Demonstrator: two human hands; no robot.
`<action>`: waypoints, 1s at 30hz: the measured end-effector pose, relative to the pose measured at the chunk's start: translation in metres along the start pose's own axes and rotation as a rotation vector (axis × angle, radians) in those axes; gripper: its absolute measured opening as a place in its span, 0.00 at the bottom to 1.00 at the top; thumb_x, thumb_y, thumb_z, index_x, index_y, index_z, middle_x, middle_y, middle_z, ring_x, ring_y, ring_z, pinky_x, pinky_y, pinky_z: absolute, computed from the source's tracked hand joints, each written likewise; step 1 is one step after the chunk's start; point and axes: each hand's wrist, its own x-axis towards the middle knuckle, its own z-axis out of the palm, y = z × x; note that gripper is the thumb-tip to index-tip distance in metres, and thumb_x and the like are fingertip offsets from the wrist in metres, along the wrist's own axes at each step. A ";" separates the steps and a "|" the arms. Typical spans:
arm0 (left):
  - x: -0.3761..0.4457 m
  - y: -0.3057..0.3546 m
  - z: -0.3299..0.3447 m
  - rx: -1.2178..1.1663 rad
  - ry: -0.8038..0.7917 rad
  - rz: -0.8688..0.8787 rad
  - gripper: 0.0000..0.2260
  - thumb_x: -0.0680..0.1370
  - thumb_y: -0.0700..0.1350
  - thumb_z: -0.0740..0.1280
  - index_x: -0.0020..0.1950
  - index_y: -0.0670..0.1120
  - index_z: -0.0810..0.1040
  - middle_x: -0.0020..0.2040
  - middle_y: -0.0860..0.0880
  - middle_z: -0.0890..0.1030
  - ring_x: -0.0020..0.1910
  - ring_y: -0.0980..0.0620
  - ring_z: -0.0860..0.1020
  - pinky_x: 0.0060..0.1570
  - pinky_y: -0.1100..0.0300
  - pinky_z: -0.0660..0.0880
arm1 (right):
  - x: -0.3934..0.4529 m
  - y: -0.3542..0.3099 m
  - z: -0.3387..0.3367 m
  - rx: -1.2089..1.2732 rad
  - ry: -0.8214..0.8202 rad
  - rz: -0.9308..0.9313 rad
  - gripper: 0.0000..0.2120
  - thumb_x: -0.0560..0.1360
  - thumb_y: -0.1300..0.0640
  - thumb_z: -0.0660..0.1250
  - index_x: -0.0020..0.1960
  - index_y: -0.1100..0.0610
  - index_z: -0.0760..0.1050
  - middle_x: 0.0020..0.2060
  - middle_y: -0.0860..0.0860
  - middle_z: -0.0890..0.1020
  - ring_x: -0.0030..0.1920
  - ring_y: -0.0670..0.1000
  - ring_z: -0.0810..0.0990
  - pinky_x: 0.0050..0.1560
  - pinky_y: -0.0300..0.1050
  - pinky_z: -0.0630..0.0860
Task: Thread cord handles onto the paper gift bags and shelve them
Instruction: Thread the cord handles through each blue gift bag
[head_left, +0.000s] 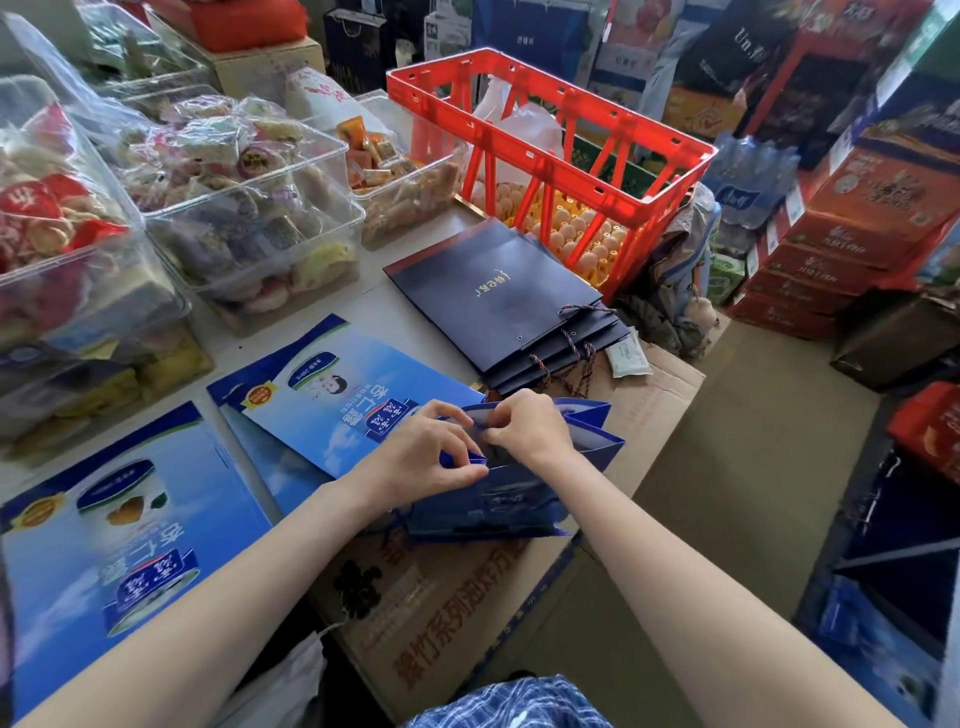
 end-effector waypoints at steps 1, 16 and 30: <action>-0.001 0.000 -0.001 0.000 0.013 -0.011 0.07 0.72 0.46 0.73 0.35 0.45 0.84 0.42 0.61 0.81 0.55 0.59 0.70 0.53 0.70 0.67 | 0.002 -0.001 -0.001 0.008 -0.025 -0.004 0.08 0.73 0.56 0.69 0.49 0.58 0.83 0.45 0.54 0.83 0.42 0.51 0.78 0.41 0.42 0.72; 0.030 0.023 -0.019 0.055 0.062 -0.427 0.14 0.78 0.48 0.62 0.41 0.42 0.83 0.37 0.43 0.81 0.37 0.50 0.75 0.37 0.65 0.65 | -0.034 -0.004 -0.011 0.906 0.066 -0.041 0.06 0.76 0.62 0.66 0.48 0.66 0.79 0.36 0.53 0.83 0.38 0.45 0.82 0.48 0.36 0.77; 0.028 0.009 -0.030 -0.472 -0.089 -0.729 0.04 0.72 0.46 0.72 0.43 0.47 0.83 0.41 0.52 0.80 0.53 0.52 0.73 0.50 0.58 0.64 | -0.041 -0.009 0.003 0.710 -0.047 -0.138 0.03 0.73 0.61 0.70 0.44 0.54 0.81 0.42 0.54 0.84 0.48 0.53 0.82 0.55 0.43 0.77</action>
